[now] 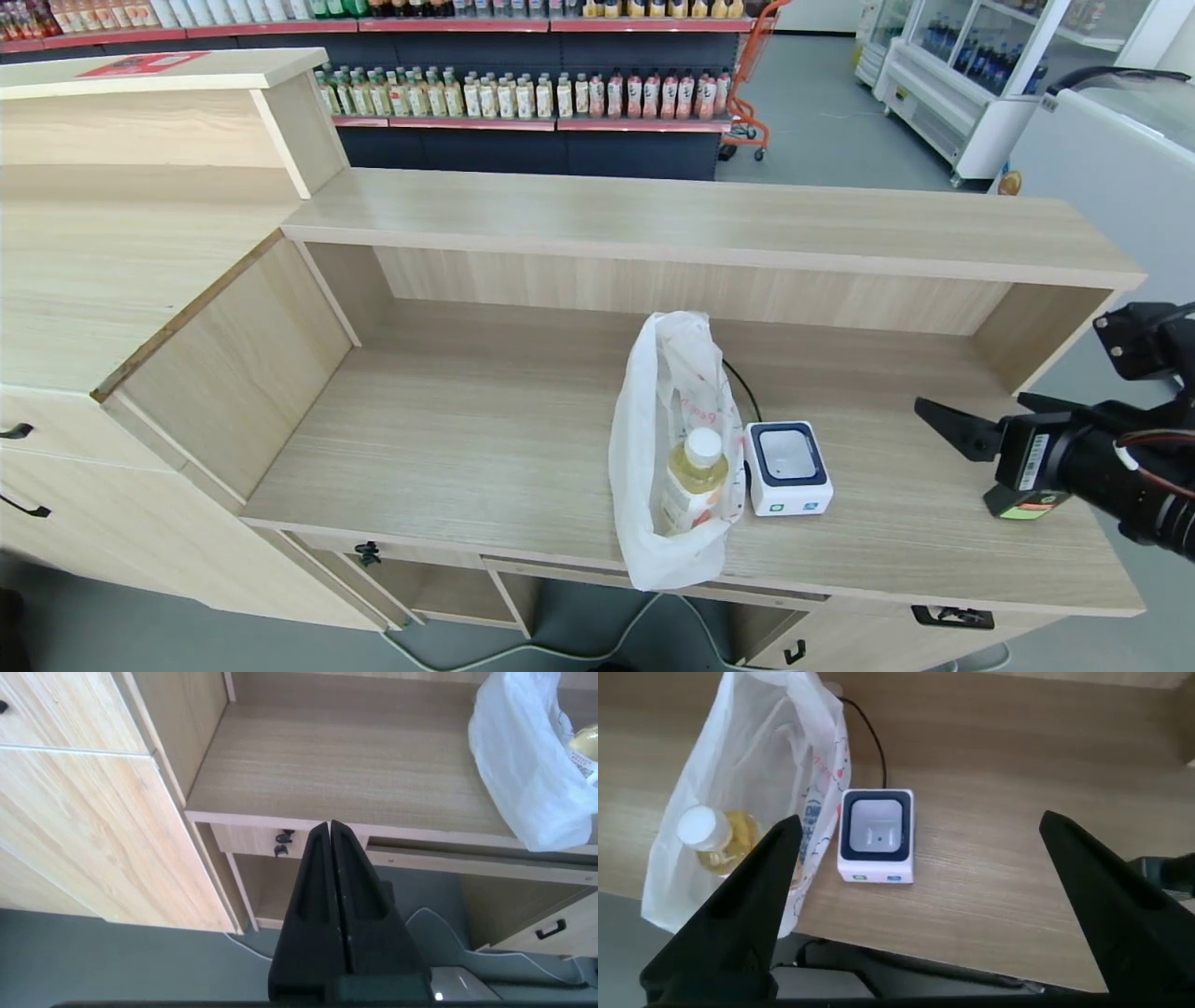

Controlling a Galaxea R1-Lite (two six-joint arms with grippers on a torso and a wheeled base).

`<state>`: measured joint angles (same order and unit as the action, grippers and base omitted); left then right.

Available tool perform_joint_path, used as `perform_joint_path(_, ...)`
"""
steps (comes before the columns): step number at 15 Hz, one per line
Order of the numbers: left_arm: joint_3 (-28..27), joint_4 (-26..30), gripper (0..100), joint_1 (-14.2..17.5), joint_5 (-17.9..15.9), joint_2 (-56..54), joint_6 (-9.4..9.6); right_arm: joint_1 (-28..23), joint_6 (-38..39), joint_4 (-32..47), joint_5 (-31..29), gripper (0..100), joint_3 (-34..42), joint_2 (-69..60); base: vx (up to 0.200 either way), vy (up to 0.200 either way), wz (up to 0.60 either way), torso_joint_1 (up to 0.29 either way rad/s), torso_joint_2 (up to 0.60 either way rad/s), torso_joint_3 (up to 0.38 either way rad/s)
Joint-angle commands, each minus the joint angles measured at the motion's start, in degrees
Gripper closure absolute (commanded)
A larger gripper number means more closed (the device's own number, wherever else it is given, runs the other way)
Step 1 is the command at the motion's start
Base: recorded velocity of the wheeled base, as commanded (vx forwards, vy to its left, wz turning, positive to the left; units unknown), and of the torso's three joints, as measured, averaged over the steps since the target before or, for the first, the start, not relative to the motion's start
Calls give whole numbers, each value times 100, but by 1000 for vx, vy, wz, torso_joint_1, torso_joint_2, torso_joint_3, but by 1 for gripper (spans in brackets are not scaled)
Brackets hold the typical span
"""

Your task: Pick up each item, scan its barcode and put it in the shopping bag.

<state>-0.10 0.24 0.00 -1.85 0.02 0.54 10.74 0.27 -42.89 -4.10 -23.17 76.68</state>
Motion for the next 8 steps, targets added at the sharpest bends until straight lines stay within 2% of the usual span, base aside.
perform_joint_path(1, 1, 2, 100, 0, 1, 6, -1, -257, -150, -27, 5, 0, 129, 23, 0, -200, 0, -7, 2, 2)
perform_joint_path(3, 1, 2, 100, 0, 1, -2, -1, -459, -203, -18, 23, 0, 287, 14, 0, -200, 0, 7, 2, 7)
perform_joint_path(8, -8, 2, 100, 0, 1, 6, -10, -476, -211, -18, 23, 0, 349, 23, 0, -200, 0, 0, 2, 3)
